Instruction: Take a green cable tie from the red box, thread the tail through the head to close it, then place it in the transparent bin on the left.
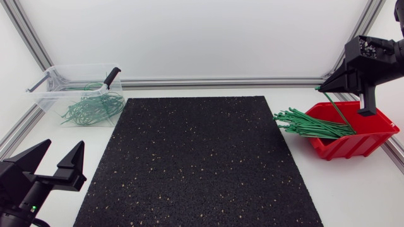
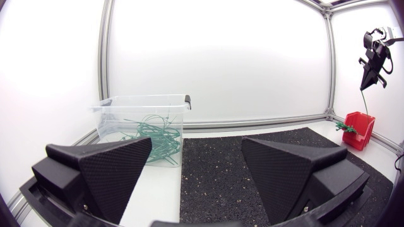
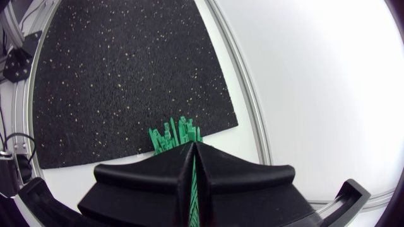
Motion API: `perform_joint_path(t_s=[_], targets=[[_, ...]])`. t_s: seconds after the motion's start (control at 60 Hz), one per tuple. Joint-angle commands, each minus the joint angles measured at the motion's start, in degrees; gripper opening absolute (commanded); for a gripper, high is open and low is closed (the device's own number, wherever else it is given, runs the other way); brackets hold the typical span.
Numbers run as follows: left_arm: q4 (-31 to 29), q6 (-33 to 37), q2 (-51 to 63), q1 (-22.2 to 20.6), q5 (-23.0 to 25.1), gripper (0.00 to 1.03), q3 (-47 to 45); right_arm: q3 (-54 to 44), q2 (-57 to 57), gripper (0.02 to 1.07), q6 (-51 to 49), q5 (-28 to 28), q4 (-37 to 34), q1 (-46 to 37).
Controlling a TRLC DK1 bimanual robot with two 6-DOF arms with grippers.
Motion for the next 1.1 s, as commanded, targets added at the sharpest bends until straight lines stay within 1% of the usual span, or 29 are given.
perform_joint_path(t_s=[0.0, 0.217, 0.3, 0.417, 0.533, 0.733, 0.8, 0.917, 1.083], targets=[[-1.0, -1.3, -0.5, -0.5, 0.3, 0.99, -2.3, 3.7, -0.1, 0.08, 3.4, -2.4, -3.4, -0.2], [-0.9, -1.3, -0.6, -0.8, 0.2, 0.99, -2.3, 11.7, 0.8, 0.08, 10.7, -9.5, -12.3, 1.6], [-0.9, -1.3, -0.6, -0.9, 0.3, 0.99, -2.3, 13.8, 1.2, 0.08, 12.3, -10.3, -16.2, 3.3], [-0.6, -1.3, -0.6, -1.0, 0.3, 0.99, -2.3, 15.2, 1.1, 0.07, 15.9, -11.2, -19.3, 6.4], [-0.6, -1.2, -0.6, -1.7, 0.3, 0.99, -2.3, 16.0, 1.7, 0.08, 21.0, -13.2, -21.3, 9.5], [-0.6, -1.0, -0.6, -1.5, 0.3, 0.99, -1.3, 17.5, 4.8, 0.08, 28.1, -19.3, -24.7, 12.1], [-0.6, -1.1, -0.6, -1.6, 0.3, 0.99, -1.3, 17.4, 6.3, 0.07, 29.1, -21.7, -25.7, 12.5], [-0.6, -1.0, -0.6, -1.6, 0.3, 0.99, -1.4, 17.4, 9.6, 0.08, 29.6, -24.8, -29.9, 13.6], [-0.8, -1.1, -0.6, -1.7, 0.2, 0.99, -1.6, 15.6, 10.1, 0.08, 31.3, -26.9, -30.4, 15.5]])
